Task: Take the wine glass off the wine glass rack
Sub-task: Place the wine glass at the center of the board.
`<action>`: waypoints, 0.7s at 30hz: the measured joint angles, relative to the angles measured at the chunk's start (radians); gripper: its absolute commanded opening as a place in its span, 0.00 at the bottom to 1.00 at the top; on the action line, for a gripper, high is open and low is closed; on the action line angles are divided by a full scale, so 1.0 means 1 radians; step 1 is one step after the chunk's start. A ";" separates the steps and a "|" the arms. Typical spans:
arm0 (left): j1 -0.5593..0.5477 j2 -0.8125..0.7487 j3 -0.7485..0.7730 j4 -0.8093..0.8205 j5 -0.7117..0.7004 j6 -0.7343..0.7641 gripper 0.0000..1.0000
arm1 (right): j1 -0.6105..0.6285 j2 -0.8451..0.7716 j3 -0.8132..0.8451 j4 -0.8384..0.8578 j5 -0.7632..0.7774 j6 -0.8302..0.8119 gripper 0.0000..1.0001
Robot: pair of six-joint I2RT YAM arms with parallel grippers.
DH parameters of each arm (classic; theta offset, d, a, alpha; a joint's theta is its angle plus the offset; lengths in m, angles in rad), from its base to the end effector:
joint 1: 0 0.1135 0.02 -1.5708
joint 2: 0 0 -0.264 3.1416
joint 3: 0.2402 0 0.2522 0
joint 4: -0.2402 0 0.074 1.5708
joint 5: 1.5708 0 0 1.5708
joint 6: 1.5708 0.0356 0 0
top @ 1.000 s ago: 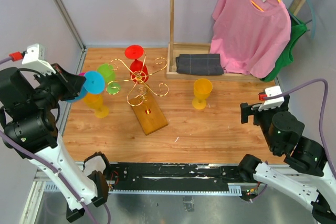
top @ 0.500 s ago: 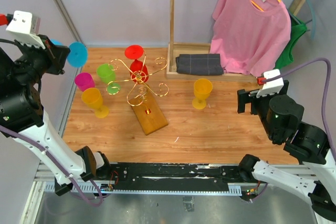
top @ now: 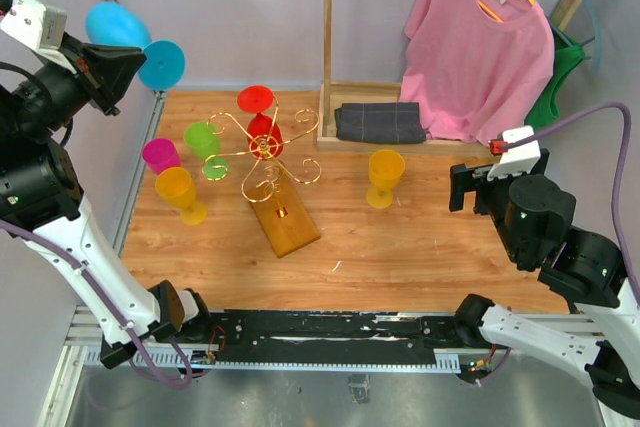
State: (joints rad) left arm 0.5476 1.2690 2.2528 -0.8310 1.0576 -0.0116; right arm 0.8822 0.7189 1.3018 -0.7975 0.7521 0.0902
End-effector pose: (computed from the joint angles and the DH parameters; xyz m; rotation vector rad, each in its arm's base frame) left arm 0.1166 0.0348 0.6167 0.4708 1.4285 -0.3167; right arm 0.0763 0.0544 0.4510 -0.1519 1.7205 0.0450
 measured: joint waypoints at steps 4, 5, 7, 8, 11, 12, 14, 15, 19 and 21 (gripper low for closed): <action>0.000 -0.002 0.006 0.126 0.039 0.011 0.00 | 0.000 0.001 0.001 -0.003 0.000 0.015 0.99; 0.000 -0.002 0.011 0.145 0.040 0.011 0.00 | 0.000 0.002 0.001 -0.003 0.000 0.017 0.99; 0.000 0.006 0.032 0.185 0.032 0.000 0.00 | 0.000 0.005 0.001 -0.005 0.000 0.026 0.99; 0.000 0.016 0.048 0.201 0.022 -0.019 0.00 | 0.000 0.008 0.001 -0.005 0.000 0.030 0.98; 0.000 0.046 0.114 0.254 -0.019 -0.114 0.00 | 0.000 0.023 0.001 -0.008 0.000 0.043 0.99; 0.000 0.054 0.131 0.275 -0.038 -0.156 0.00 | 0.000 0.029 0.001 -0.008 0.000 0.046 0.99; 0.000 0.059 0.144 0.312 -0.084 -0.233 0.00 | 0.000 0.038 0.001 -0.009 0.000 0.050 0.99; 0.000 0.059 0.144 0.325 -0.112 -0.272 0.00 | 0.000 0.042 0.001 -0.009 -0.001 0.051 0.99; 0.000 0.014 0.058 0.384 -0.241 -0.417 0.00 | 0.000 0.047 0.001 -0.009 -0.001 0.060 0.99; 0.000 -0.023 -0.011 0.408 -0.302 -0.484 0.00 | 0.000 0.046 0.002 -0.009 -0.001 0.063 0.98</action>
State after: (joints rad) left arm 0.5476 1.2457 2.2414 -0.4229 0.7555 -0.4961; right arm 0.8822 0.7650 1.3033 -0.8062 0.7513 0.1535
